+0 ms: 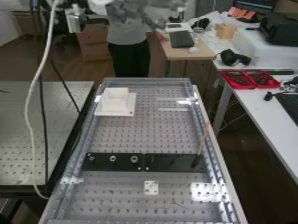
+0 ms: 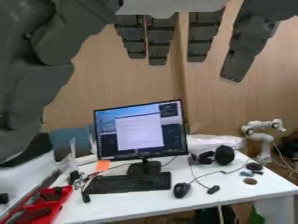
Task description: Grab the paper clip and place it in the clear container
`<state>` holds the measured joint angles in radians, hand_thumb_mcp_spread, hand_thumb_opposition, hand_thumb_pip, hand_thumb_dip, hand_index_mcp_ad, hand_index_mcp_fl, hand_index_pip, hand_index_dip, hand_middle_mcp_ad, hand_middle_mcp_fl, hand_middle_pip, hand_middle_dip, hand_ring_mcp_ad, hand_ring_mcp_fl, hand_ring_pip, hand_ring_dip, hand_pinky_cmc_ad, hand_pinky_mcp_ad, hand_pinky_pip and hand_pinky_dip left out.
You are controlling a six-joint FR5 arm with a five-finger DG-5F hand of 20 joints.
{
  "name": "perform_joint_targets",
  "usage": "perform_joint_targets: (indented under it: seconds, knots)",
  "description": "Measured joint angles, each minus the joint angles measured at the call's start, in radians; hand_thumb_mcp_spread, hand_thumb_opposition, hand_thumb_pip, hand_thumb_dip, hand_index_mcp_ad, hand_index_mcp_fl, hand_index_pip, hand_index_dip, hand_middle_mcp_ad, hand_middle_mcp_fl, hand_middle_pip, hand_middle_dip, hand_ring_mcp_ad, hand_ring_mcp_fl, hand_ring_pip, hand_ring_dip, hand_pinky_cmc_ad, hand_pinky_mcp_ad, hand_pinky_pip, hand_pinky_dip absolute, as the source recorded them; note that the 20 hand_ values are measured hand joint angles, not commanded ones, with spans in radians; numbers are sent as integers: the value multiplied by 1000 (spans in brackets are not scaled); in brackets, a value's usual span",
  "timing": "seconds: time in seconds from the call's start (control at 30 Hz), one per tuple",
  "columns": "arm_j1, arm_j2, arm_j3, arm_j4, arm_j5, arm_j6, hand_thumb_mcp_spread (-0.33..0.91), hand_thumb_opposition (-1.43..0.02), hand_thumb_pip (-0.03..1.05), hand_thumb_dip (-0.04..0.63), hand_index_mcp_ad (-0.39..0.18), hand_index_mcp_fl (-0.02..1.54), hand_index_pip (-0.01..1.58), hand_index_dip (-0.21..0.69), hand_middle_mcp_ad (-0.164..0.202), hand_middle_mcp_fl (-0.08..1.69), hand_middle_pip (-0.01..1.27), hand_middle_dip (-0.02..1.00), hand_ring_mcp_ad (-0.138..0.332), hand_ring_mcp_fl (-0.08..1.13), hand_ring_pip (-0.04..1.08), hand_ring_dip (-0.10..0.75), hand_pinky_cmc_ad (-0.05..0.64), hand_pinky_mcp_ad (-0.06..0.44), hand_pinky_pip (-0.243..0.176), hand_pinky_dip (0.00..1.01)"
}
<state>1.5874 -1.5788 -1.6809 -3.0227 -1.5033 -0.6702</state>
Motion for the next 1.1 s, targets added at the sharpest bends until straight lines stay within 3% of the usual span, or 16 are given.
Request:
perform_joint_targets:
  seconds: [0.33, 0.6, 0.8, 1.1]
  knots:
    - [-1, -33, -110, 128, 84, 32, 264, -696, 361, 31, 9, 37, 75, 91, 37, 2, 126, 164, 173, 0, 93, 98, 382, 330, -106, 508]
    - [-16, -112, -181, 207, 161, 122, 260, -710, 389, 30, 9, 37, 77, 86, 37, 2, 126, 164, 176, 0, 91, 98, 393, 330, -106, 508]
    - [-52, -186, -214, 250, 188, 182, 264, -726, 398, 51, 9, 38, 80, 47, 35, 2, 124, 164, 176, 0, 106, 98, 393, 330, -106, 508]
    - [-130, -271, -223, 296, 176, 202, 269, -726, 447, 65, 9, 38, 84, 12, 37, 2, 126, 166, 178, 0, 106, 98, 393, 330, -106, 508]
